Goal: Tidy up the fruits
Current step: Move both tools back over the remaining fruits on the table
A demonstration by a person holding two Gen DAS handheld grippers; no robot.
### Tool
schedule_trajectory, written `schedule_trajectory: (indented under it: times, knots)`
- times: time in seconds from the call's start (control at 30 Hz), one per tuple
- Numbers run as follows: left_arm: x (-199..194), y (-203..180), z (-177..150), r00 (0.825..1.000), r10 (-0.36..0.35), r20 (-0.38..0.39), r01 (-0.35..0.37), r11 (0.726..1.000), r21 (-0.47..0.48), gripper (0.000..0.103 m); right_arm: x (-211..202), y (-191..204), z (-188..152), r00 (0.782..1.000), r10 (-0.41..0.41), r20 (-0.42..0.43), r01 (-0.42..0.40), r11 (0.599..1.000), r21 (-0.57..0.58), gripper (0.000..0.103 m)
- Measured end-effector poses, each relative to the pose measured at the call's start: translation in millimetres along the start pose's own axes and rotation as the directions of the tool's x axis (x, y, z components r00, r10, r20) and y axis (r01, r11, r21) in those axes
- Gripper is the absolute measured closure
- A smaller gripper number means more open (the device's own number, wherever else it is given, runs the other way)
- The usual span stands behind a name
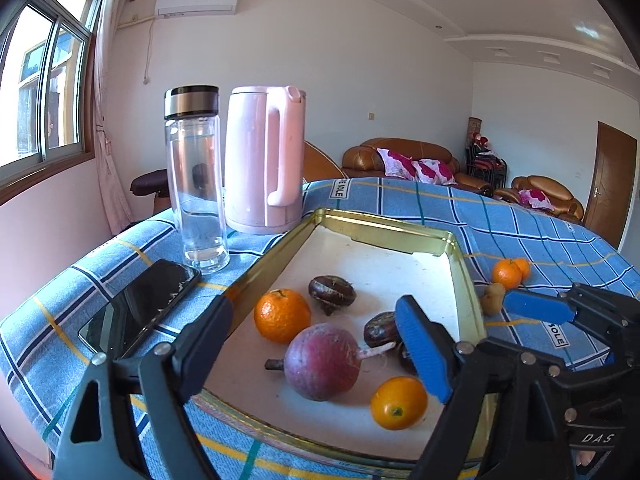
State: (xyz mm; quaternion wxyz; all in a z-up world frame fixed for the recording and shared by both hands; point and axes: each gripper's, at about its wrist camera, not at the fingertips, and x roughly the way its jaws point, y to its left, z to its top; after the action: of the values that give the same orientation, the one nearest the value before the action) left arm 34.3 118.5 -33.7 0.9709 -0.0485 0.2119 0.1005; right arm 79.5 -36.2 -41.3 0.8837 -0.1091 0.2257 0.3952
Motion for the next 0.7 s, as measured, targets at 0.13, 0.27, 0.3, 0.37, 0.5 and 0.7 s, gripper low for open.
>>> schedule_trajectory:
  times: [0.13,0.27,0.3,0.37,0.5,0.7]
  knots:
    - [-6,-21,6,0.999,-0.037,0.013,0.037,0.999,0.032,0.017,-18,-21,-9,0.998,-0.062,0.005,0.062,0.998,0.017,0.047]
    - [-6,-50,9,0.997,-0.072,0.014,0.070,0.994,0.086,0.017,-37,-55,-20,0.990,-0.138,-0.002,0.137,0.986,0.089,0.047]
    - [-6,-59,9,0.997,-0.082,0.011,0.081,0.992,0.101,0.017,-42,-64,-22,0.988,-0.157,-0.003,0.156,0.982,0.108,0.047]
    - [-5,-76,9,0.995,-0.098,0.010,0.095,0.986,0.135,0.017,-50,-80,-28,0.980,-0.198,-0.009,0.197,0.969,0.147,0.047]
    - [-4,-111,11,0.991,-0.137,-0.001,0.134,0.971,0.196,0.017,-66,-106,-36,0.970,-0.244,-0.008,0.240,0.948,0.211,0.047]
    - [16,-155,12,0.978,-0.192,-0.081,0.207,0.946,0.251,0.024,-84,-126,-45,0.962,-0.271,0.006,0.260,0.928,0.268,0.047]
